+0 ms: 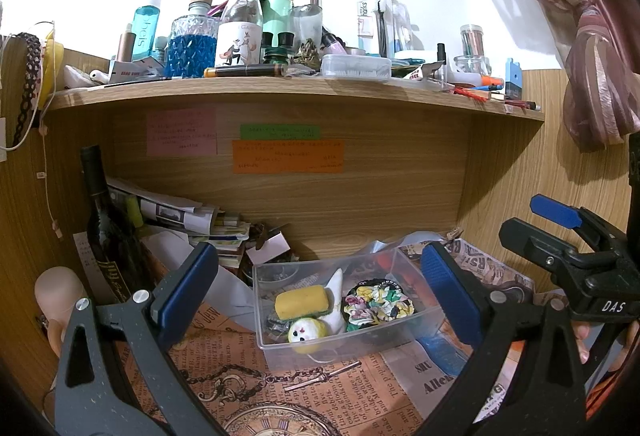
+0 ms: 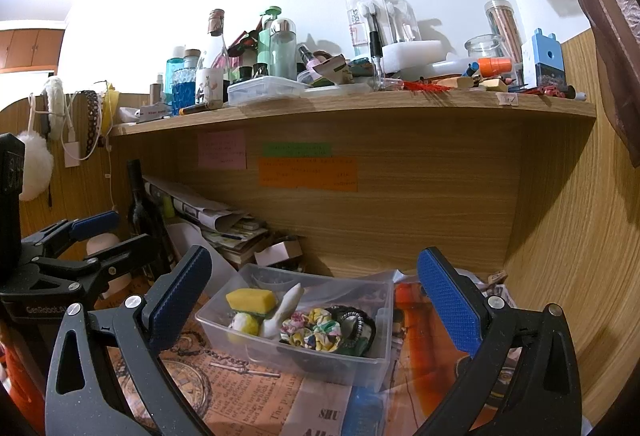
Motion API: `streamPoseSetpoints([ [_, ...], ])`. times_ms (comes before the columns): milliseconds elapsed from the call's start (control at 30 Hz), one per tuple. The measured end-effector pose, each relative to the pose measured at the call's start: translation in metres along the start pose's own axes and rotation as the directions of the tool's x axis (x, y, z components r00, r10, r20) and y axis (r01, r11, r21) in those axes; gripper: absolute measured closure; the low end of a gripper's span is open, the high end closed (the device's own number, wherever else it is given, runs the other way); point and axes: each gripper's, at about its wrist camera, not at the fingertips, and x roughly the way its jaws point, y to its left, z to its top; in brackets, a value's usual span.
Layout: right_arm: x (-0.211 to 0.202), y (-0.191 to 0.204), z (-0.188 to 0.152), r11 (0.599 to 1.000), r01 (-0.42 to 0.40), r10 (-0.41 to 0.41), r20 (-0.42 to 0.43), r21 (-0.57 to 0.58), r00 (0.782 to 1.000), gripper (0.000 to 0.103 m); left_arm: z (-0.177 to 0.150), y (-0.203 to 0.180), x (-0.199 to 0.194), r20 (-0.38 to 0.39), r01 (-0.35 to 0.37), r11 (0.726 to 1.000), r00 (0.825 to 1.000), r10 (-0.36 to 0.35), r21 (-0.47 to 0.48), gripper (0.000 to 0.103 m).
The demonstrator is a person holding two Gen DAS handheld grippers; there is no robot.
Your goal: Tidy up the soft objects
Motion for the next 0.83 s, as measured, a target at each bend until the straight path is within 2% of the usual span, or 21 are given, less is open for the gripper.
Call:
streamPoseSetpoints([
  [833,0.0075,0.007,-0.0029,1.0,0.0,0.0,-0.02,-0.003,1.0,0.0,-0.0028,0.0047,0.0019,-0.017,0.008,1.0,1.0,-0.008,-0.019,0.0],
])
